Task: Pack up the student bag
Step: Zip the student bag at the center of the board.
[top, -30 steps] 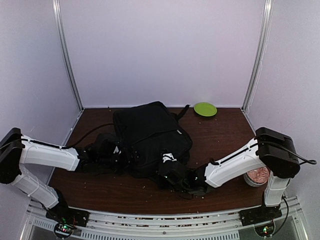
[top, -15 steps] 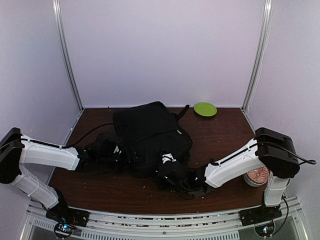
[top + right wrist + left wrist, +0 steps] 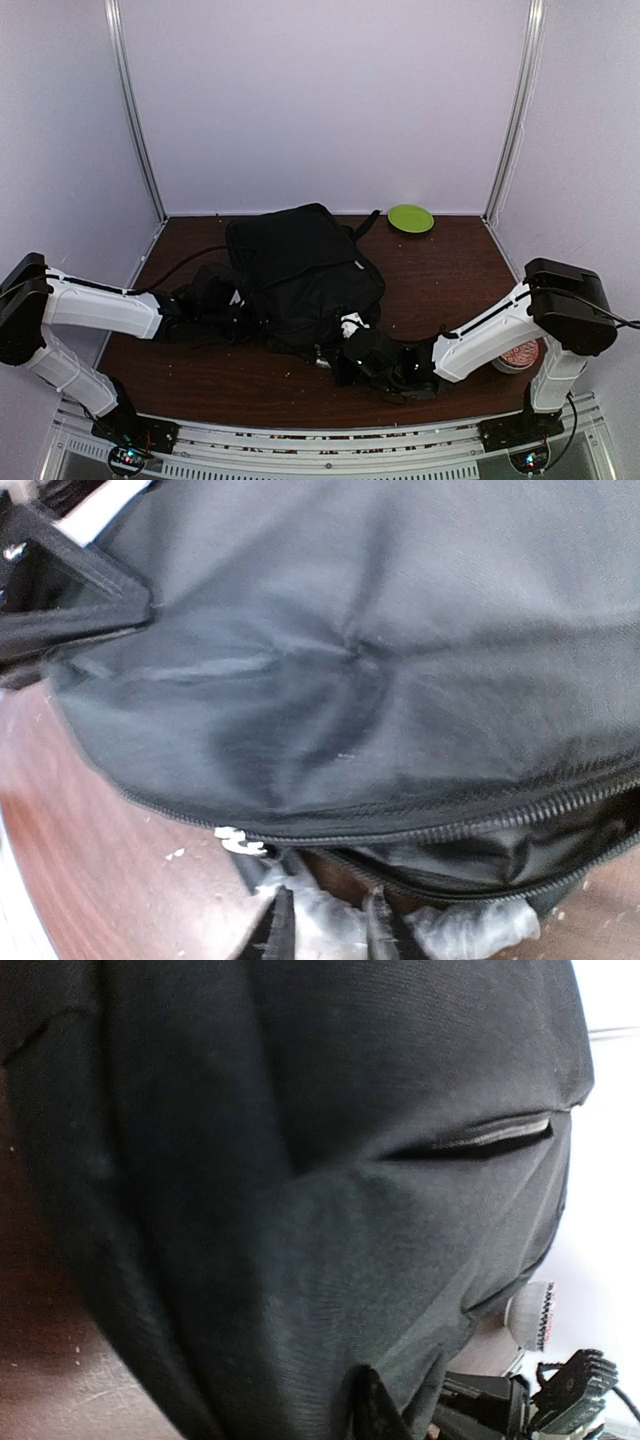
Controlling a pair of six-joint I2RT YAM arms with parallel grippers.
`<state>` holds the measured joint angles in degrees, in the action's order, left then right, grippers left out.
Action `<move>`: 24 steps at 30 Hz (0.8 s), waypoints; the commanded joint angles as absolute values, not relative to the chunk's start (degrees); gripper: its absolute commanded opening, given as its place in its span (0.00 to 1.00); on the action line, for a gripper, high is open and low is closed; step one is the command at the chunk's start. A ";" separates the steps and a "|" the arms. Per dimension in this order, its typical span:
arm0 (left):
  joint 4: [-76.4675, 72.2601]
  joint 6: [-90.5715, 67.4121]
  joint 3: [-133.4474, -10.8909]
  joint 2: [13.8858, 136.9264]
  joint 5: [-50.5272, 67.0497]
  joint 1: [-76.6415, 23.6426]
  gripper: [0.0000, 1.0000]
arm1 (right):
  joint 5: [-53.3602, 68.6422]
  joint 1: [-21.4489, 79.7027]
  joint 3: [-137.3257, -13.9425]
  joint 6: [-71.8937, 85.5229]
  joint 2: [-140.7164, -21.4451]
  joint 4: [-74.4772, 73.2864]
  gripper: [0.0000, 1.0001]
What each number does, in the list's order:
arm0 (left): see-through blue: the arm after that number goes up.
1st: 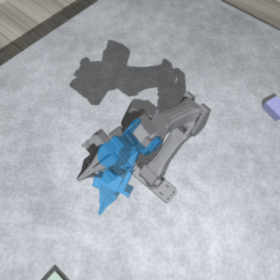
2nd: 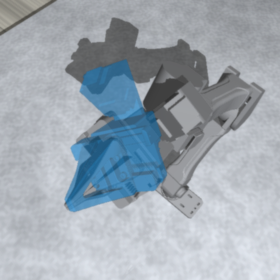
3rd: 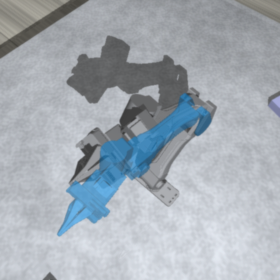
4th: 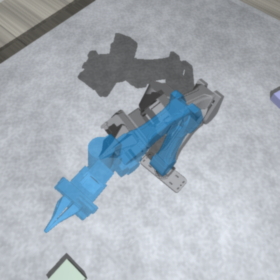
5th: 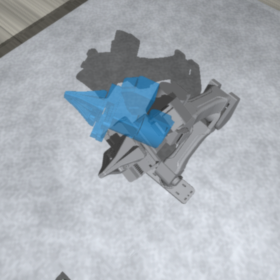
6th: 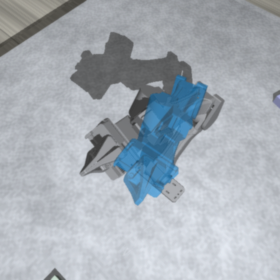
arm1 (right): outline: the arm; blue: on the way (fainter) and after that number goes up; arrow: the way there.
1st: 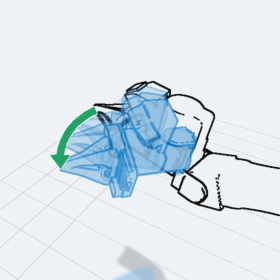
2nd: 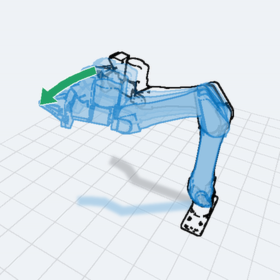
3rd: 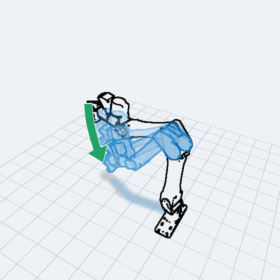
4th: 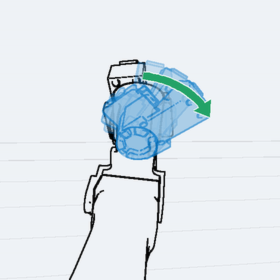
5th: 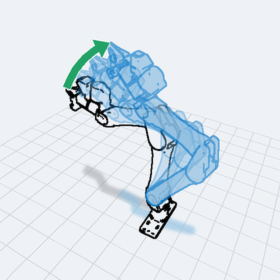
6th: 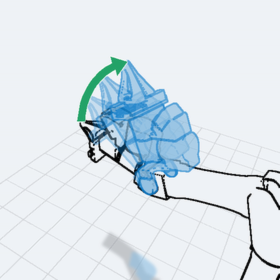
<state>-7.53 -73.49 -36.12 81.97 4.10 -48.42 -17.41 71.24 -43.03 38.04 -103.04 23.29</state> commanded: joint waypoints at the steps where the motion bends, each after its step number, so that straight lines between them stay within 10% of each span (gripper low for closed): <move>1: -11.49 -72.70 -38.54 82.66 5.96 -48.60 0.10 | -15.47 71.10 -40.00 34.38 -100.69 33.73 0.30; 24: -10.87 -72.83 -39.94 79.90 7.37 -48.60 0.00 | -14.01 70.84 -41.20 35.61 -104.47 36.69 0.31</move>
